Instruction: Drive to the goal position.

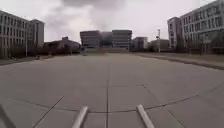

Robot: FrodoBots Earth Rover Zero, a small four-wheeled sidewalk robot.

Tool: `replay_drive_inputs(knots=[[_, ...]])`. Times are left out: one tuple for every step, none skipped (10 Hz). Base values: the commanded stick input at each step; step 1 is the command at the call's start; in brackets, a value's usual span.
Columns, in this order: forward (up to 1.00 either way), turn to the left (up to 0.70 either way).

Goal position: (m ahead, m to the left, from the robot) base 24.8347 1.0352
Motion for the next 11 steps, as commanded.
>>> replay_drive_inputs(knots=[[1.0,-0.21],[1.0,-0.04],[1.0,0.0],[1.0,-0.01],[1.0,-0.22],[1.0,-0.27],[1.0,0.0],[1.0,0.0],[1.0,0.0],[1.0,0.0],[1.0,0.0]])
